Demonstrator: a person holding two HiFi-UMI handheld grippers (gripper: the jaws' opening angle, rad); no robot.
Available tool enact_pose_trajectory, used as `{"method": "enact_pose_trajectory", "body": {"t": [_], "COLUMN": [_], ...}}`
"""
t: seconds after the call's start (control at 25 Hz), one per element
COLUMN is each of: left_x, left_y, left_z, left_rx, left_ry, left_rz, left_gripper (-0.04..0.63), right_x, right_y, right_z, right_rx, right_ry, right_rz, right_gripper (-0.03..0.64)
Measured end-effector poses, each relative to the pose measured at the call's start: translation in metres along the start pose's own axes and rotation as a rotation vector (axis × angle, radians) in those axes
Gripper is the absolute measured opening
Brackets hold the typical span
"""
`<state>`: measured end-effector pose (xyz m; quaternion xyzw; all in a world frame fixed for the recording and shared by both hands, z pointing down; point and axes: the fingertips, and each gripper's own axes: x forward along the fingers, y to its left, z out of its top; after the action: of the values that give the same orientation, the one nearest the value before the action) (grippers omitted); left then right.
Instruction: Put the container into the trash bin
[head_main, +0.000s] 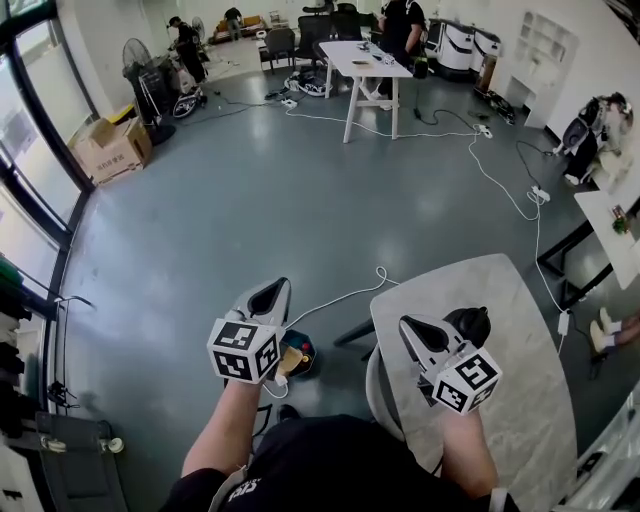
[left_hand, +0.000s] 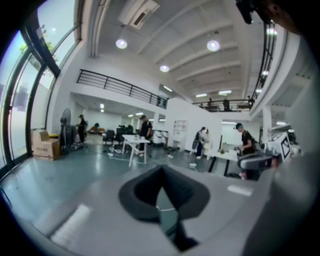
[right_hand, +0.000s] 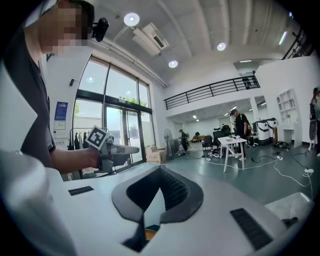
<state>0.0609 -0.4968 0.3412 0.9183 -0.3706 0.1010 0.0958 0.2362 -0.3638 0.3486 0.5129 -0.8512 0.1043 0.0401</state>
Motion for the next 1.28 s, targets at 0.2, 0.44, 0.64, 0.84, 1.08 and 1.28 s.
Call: {"method": "enact_pose_trajectory", "body": {"t": [0.2,0.44,0.64,0.84,1.08,1.28], "left_x": [0.001,-0.004,-0.007,-0.016,-0.022,-0.028], "left_y": [-0.023,-0.021,-0.019,-0.012,-0.005,-0.005], "left_z": [0.036,0.048,0.049,0.045,0.04,0.037], "left_rx": [0.043,0.073,0.07,0.046,0.022,0.015], "left_ry": [-0.074,-0.105,-0.11,-0.112,-0.113,-0.114], "left_rz": [-0.044,-0.039,-0.031,-0.018,-0.012,-0.007], "left_gripper": [0.009,0.009,0.009,0.009,0.009,0.009], "right_x": [-0.034,-0.043,-0.04,-0.036,-0.03,-0.03], "right_y": [-0.01,-0.006,-0.005,0.004,0.011,0.015], "right_z": [0.033,0.064,0.062,0.058,0.058,0.056], "right_rx": [-0.005,-0.059,-0.07,-0.066,-0.078,-0.07], "right_ry": [-0.126,-0.216,-0.197,-0.185,-0.173,-0.17], "right_rz": [-0.024,-0.051,-0.071,-0.053,-0.043,-0.036], "right_gripper": [-0.008,-0.009,-0.009,-0.009,-0.009,-0.009]}}
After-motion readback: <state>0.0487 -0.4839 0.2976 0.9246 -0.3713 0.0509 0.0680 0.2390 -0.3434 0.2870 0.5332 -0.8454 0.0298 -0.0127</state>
